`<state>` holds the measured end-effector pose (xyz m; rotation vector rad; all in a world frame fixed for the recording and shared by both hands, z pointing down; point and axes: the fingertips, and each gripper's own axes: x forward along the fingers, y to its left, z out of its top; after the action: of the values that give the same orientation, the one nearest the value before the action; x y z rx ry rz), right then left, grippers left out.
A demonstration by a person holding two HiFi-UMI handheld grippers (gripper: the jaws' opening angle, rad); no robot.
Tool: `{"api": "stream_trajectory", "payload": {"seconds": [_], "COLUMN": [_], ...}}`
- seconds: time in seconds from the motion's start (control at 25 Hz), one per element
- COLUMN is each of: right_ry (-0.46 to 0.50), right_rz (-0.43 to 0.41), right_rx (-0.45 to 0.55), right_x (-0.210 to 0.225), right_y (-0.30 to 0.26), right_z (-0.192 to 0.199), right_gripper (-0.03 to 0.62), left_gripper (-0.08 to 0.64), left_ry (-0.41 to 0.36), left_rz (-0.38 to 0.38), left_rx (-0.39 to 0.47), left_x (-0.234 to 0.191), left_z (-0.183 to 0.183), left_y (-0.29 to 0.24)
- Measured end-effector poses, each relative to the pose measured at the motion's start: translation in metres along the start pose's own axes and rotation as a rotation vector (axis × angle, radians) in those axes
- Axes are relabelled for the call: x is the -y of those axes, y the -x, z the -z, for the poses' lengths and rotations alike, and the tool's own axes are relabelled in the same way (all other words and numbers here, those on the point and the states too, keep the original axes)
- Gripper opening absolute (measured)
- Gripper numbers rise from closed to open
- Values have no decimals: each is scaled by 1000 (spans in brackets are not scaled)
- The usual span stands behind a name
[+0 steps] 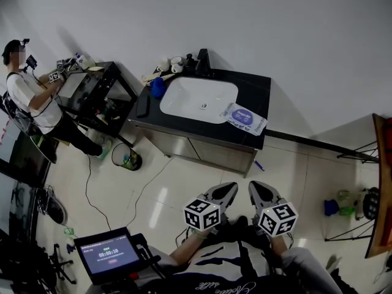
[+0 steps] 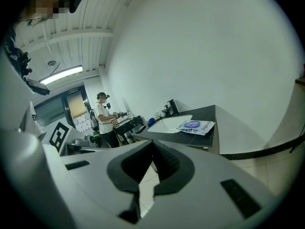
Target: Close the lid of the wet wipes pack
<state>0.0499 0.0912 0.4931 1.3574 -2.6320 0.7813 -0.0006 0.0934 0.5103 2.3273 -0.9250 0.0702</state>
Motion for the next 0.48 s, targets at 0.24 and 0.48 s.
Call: {"api": "stream_trajectory", "payload": {"seconds": [0.24,0.48], "right_ry": [-1,1], "right_rz": [-1,-2], "right_rx": [-6,-14], "right_x": [-1,-3], "right_y": [1,1], "right_z": [1,5], "right_gripper": [-2,-2], "left_gripper": [0,0], "left_ry": [3,2], "left_rz": [-1,-3], "left_rx": [-10,-17], "left_x": [1,-1], "left_z": [1,2], "left_y": [0,2]}}
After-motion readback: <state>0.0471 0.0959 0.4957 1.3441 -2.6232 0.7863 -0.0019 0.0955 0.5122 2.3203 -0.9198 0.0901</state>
